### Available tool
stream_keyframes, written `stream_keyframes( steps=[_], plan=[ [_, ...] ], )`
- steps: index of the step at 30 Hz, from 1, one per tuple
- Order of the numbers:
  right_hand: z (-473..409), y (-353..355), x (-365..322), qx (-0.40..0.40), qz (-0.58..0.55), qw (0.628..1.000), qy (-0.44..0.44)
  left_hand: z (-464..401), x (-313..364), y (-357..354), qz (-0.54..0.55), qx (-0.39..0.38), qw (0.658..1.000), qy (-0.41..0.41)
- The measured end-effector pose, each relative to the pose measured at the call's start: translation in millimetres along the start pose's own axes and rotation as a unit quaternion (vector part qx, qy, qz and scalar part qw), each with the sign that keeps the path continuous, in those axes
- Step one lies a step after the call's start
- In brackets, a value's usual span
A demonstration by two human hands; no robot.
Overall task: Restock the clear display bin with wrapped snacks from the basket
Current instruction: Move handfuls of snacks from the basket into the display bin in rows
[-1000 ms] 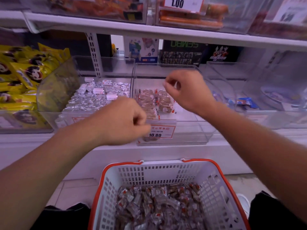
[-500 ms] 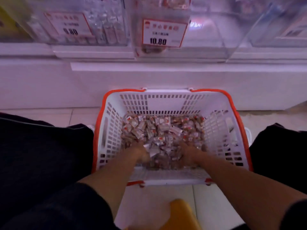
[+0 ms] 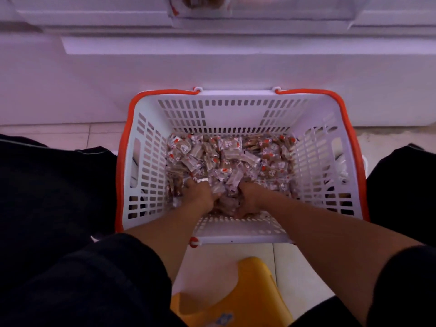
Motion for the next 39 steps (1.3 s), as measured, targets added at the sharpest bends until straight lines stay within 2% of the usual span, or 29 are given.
stream_keyframes(
  steps=[4, 9, 13, 16, 20, 22, 24, 26, 27, 30, 35, 39],
  plan=[
    [0.5, -2.4, 4.2, 0.017, -0.054, 0.998, -0.014, -4.1, 6.3, 3.4, -0.009, 0.021, 0.999, -0.023],
    [4.1, -1.7, 9.8, 0.043, -0.175, 0.984, -0.008, -0.5, 24.5, 0.8, 0.045, 0.041, 0.998, 0.018],
    [10.2, 12.3, 12.5, 0.061, -0.281, 0.957, -0.034, 6.8, 27.4, 1.6, 0.179, 0.112, 0.977, 0.035],
    [14.4, 31.4, 16.6, 0.034, -0.254, 0.966, -0.031, 12.8, 29.8, 13.3, 0.229, 0.117, 0.965, 0.046],
    [27.1, 69.3, 19.1, -0.011, -0.205, 0.978, -0.032, 17.7, 21.0, 35.6, 0.128, 0.072, 0.988, 0.053],
    [34.1, 88.6, 12.1, -0.031, -0.172, 0.984, -0.021, 20.1, 16.3, 45.2, 0.166, 0.048, 0.984, 0.047],
    [41.9, 107.6, 1.7, -0.030, -0.132, 0.991, -0.003, 27.5, 18.2, 56.8, 0.249, 0.015, 0.967, 0.042],
    [52.9, 129.2, -10.8, -0.042, -0.109, 0.993, 0.015, 39.6, 27.1, 76.8, 0.359, -0.043, 0.932, 0.011],
    [60.9, 142.3, -17.7, -0.059, -0.102, 0.993, 0.020, 46.2, 32.6, 92.1, 0.381, -0.072, 0.921, -0.024],
    [92.3, 194.0, -38.6, -0.072, -0.061, 0.994, 0.047, 67.0, 53.9, 153.2, 0.318, -0.116, 0.930, -0.141],
    [165.7, 274.6, -75.3, -0.030, -0.031, 0.989, 0.145, 130.9, 94.1, 257.6, 0.270, -0.157, 0.909, -0.277],
    [224.1, 310.9, -83.1, 0.011, -0.116, 0.965, 0.235, 187.2, 106.4, 312.6, 0.254, -0.143, 0.884, -0.366]
  ],
)
Point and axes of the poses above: each hand's wrist, its own z-axis away from the middle knuckle, its own y-axis out of the back of the hand, x = y × z, the point moved 1 cm from there along -z, towards the middle knuckle, and after that the axes turned 4 degrees about x, right-handed, at the moved point
